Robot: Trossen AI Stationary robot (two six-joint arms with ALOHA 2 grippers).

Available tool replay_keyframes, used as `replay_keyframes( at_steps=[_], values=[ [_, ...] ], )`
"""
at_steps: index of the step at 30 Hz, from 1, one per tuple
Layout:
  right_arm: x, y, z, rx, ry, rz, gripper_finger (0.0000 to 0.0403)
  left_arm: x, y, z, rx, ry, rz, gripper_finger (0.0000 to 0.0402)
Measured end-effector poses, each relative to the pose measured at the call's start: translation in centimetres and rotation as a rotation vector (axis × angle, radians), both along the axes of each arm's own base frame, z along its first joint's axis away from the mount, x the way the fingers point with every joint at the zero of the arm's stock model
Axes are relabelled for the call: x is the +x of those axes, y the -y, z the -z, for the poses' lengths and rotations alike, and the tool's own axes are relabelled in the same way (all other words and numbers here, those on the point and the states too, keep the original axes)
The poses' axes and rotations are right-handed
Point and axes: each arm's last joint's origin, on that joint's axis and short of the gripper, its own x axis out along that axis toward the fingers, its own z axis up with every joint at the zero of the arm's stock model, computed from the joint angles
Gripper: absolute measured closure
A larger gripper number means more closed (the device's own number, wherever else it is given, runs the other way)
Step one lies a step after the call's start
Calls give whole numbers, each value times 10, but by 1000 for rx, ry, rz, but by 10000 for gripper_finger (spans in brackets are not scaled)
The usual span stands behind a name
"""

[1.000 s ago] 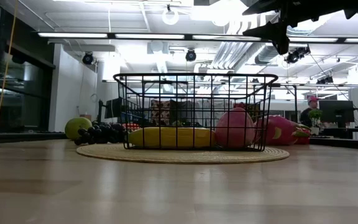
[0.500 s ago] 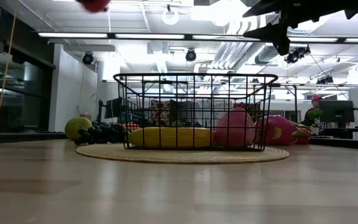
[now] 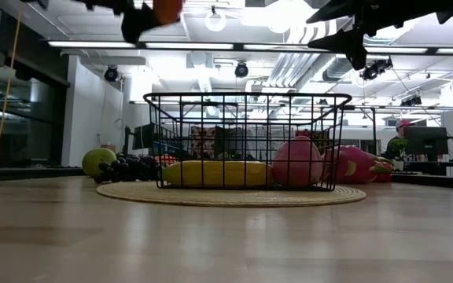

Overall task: Build produce basket
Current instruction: Put the red mango into the wire basket

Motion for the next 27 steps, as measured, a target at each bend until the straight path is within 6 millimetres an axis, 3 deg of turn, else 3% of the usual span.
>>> replay_keyframes(
  at_steps=[14,17,21,27],
  values=[
    [0,0,0,-8,-1,-2,201,17,-3,11,-41,-40,-21,123],
    [0,0,0,-8,-1,-2,201,35,-6,0,-40,-78,-23,123],
    [0,0,0,-8,-1,-2,201,69,-14,-5,3,-298,-44,123],
    [0,0,0,-8,0,-1,201,119,-31,28,2,-717,-74,123]
  ],
)
